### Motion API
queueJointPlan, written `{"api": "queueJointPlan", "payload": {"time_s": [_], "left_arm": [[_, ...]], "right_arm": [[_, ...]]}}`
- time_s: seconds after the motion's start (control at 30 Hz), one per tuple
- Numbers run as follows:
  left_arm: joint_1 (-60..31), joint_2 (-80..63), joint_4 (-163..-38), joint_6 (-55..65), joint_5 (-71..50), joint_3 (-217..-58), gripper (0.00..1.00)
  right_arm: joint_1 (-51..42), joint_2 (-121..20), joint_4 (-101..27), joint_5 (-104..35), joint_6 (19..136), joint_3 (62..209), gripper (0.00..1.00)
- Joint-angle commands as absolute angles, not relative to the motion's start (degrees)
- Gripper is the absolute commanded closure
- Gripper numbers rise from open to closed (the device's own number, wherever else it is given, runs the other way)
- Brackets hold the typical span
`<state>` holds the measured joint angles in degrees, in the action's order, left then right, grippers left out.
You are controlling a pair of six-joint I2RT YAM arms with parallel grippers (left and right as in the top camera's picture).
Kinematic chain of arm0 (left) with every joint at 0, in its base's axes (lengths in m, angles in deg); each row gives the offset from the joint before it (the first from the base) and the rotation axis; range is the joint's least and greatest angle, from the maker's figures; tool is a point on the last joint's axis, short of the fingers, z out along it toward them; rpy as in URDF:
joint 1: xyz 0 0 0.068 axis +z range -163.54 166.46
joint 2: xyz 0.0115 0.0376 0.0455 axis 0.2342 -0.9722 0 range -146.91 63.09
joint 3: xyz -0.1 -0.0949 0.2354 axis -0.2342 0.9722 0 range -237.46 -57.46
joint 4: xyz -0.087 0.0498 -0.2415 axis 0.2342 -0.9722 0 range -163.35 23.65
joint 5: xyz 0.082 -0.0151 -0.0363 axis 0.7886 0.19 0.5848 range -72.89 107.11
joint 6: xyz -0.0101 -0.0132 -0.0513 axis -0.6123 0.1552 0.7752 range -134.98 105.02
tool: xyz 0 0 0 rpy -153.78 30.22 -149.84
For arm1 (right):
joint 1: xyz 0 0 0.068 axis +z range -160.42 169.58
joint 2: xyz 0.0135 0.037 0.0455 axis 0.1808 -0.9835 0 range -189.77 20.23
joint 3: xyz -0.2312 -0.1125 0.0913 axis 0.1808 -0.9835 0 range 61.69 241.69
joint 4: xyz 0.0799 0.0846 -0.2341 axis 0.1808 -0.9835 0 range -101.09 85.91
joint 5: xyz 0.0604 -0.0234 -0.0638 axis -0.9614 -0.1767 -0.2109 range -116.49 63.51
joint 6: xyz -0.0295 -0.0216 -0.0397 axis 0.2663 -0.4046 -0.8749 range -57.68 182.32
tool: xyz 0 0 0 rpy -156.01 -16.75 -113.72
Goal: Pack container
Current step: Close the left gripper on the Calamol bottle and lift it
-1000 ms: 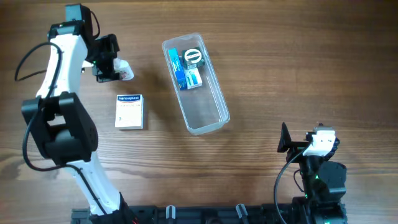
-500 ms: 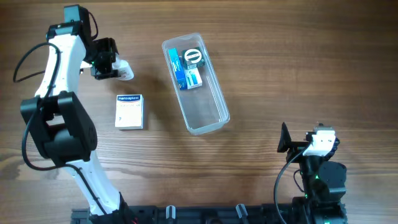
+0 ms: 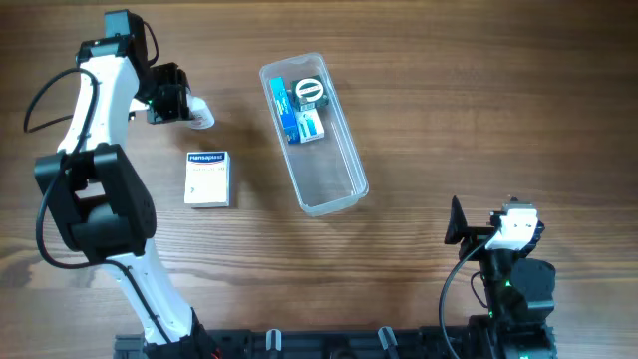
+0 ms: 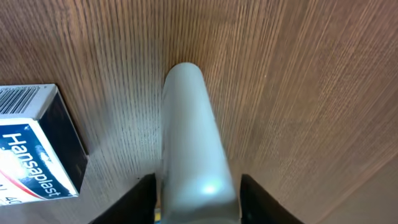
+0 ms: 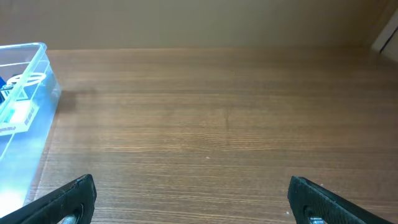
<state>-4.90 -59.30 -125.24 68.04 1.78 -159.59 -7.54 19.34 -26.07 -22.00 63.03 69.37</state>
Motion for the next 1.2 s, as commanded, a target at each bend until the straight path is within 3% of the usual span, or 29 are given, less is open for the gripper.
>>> {"api": "queueJointPlan", "payload": {"time_s": [0.0, 0.23, 0.47, 1.17], "left_arm": [[-4.5, -60.4, -125.2, 67.7, 1.1, -160.6, 0.65], [-4.5, -60.4, -125.2, 67.8, 0.2, -160.6, 0.78], [-4.5, -59.3, -125.2, 67.7, -0.7, -160.6, 0.84], [-12.5, -45.3, -125.0, 67.7, 3.2, -160.7, 0.82]], "right_arm": [[-7.9, 20.0, -25.8, -22.3, 62.3, 69.1, 0.00], [-7.9, 20.0, -25.8, -22.3, 62.3, 69.1, 0.00], [-7.9, 20.0, -25.8, -22.3, 62.3, 69.1, 0.00], [-7.9, 20.0, -25.8, -22.3, 62.3, 69.1, 0.00]]}}
